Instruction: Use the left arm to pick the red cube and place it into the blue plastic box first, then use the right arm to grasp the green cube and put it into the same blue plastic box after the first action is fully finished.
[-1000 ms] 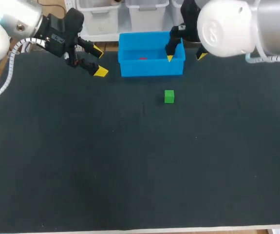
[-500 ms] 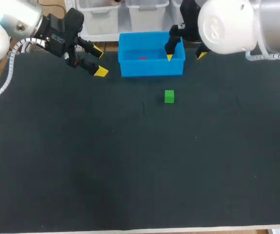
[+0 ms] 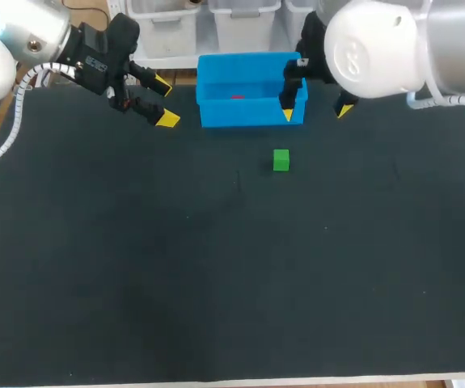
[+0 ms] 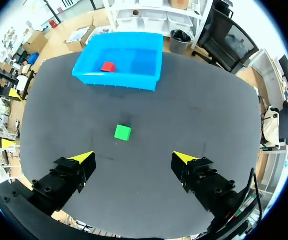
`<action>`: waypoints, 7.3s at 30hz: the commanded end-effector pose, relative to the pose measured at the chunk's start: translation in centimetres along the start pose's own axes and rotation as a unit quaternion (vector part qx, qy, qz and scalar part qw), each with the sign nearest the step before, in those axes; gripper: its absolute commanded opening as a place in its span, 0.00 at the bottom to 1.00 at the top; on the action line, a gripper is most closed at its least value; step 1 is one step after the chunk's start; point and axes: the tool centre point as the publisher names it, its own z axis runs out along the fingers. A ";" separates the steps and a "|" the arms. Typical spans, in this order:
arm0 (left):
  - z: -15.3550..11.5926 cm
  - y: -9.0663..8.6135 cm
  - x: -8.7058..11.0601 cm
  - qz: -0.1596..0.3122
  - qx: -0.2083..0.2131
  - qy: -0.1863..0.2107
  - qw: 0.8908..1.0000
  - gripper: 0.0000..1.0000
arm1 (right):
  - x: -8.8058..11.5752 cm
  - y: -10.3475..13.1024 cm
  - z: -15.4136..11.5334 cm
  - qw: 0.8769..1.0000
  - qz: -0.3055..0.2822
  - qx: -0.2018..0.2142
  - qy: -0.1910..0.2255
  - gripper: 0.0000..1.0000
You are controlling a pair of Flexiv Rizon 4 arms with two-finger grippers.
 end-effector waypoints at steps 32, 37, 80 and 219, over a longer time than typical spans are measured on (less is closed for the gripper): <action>0.0 0.0 0.1 0.002 0.000 -0.002 1.000 1.00 | -1.3 4.4 0.3 0.997 -0.004 0.043 0.064 1.00; 0.0 0.0 0.1 0.002 0.000 -0.002 1.000 1.00 | -1.4 4.7 -0.2 0.998 -0.010 0.034 0.060 1.00; 0.0 0.0 0.1 0.002 0.000 -0.002 1.000 1.00 | -0.5 4.0 6.1 0.993 0.008 0.026 0.119 1.00; 0.0 0.0 0.1 0.002 0.000 -0.002 1.000 1.00 | -0.6 2.4 8.7 0.993 0.002 0.082 0.084 0.00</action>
